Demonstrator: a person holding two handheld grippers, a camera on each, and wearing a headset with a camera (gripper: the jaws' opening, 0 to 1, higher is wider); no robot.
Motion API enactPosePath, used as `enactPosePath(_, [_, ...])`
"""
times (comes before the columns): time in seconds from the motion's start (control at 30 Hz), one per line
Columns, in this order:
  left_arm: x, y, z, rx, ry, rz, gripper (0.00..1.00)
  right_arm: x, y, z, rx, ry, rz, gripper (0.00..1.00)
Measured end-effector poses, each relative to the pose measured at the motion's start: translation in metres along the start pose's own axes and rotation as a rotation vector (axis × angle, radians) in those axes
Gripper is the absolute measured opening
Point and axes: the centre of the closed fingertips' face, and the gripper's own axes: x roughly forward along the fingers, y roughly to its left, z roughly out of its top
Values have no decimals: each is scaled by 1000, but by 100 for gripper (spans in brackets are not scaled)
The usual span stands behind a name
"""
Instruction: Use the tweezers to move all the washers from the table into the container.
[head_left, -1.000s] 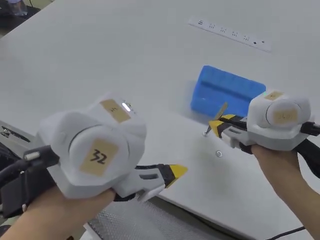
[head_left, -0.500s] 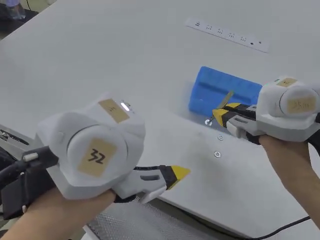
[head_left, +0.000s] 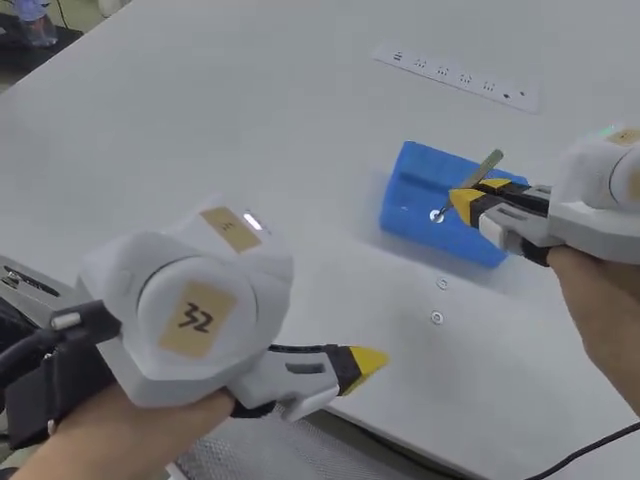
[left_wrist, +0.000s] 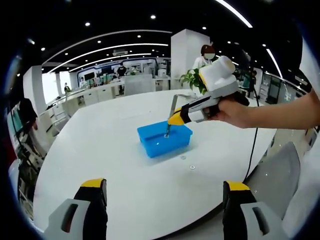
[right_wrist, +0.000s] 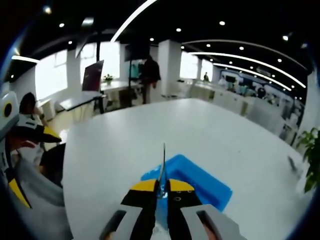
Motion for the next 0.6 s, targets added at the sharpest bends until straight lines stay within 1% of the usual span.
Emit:
enactPosePath(0.1, [0, 0, 0, 4, 2, -2, 99, 6, -8, 2, 3, -5, -18, 3])
enactPosePath(0.2, [0, 0, 0, 8, 5, -2, 99, 11, -12, -1, 0, 0, -32, 3])
enactPosePath(0.3, [0, 0, 0, 8, 3, -2, 99, 18, -16, -6, 2, 10, -38, 3])
enactPosePath(0.4, [0, 0, -1, 10, 7, -1, 99, 25, -19, -15, 12, 29, -44, 3])
enactPosePath(0.6, [0, 0, -2, 9, 10, -1, 99, 35, -21, -29, 20, 61, -50, 3])
